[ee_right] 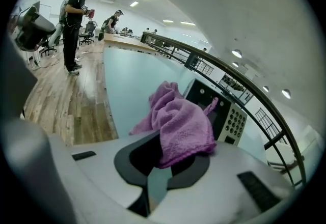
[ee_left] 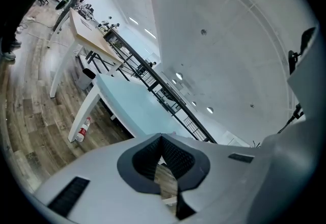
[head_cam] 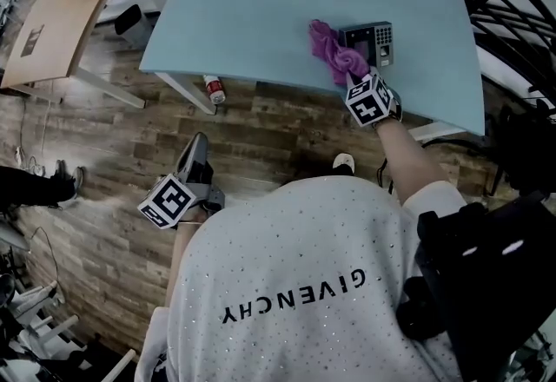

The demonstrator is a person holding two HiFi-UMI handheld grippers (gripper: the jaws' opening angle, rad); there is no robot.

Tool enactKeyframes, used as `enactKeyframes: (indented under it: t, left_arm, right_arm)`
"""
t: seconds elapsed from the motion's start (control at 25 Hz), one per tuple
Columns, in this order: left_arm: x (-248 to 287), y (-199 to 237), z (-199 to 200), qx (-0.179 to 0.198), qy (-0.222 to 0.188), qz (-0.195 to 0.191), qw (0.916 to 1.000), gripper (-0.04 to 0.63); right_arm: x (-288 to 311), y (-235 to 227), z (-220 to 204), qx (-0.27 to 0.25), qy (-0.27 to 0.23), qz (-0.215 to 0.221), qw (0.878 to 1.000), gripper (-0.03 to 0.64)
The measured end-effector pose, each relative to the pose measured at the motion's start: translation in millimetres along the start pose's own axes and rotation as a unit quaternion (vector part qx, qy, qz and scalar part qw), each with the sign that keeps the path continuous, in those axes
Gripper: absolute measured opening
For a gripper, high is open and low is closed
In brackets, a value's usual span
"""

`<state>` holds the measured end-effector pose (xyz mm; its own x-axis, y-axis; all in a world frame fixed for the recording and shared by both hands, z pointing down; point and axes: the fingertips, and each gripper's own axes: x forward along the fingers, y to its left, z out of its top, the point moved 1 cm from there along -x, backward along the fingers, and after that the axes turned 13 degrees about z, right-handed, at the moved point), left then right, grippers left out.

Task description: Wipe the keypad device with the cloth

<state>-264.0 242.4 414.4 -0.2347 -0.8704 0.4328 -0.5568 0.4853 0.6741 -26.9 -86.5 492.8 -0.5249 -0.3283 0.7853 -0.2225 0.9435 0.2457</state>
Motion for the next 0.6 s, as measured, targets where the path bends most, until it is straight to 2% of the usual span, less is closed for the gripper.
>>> enactKeyframes:
  t: [0.28,0.36,0.4,0.44,0.48,0.52,0.6]
  left_arm:
    - [7.8,-8.8,-8.3,0.005,0.009,-0.005,0.9999,0.0]
    - [11.8,-13.9,-13.1,0.008,0.014,-0.007,0.9998,0.0]
    - [14.2,-17.1,-15.6,0.01,0.018,-0.009,0.9997,0.0]
    - [17.0,-20.7,-18.0,0.012,0.022,-0.01,0.9996,0.0]
    - [20.4,-25.3,-20.0,0.014,0.026,-0.012,0.9995,0.0]
    - [24.9,-31.4,-21.5,0.017,0.028,-0.014,0.9994,0.0]
    - [38.2,-50.5,-23.9,0.025,0.03,-0.022,0.999,0.0]
  right_arm:
    - [-1.1,8.8,-30.8,0.091,-0.024,0.051,0.994,0.018]
    - [-10.6,13.1,-30.5,0.134,-0.065,0.077,0.986,0.018]
    - [-19.2,14.0,-26.3,0.166,-0.095,0.089,0.977,0.018]
    - [-30.3,13.8,-19.9,0.204,-0.131,0.102,0.965,0.018]
    - [-43.4,12.8,-11.4,0.244,-0.172,0.12,0.947,0.018]
    - [-58.5,10.6,-0.5,0.282,-0.218,0.145,0.923,0.017]
    - [-94.9,-1.9,25.8,0.338,-0.316,0.203,0.863,0.017]
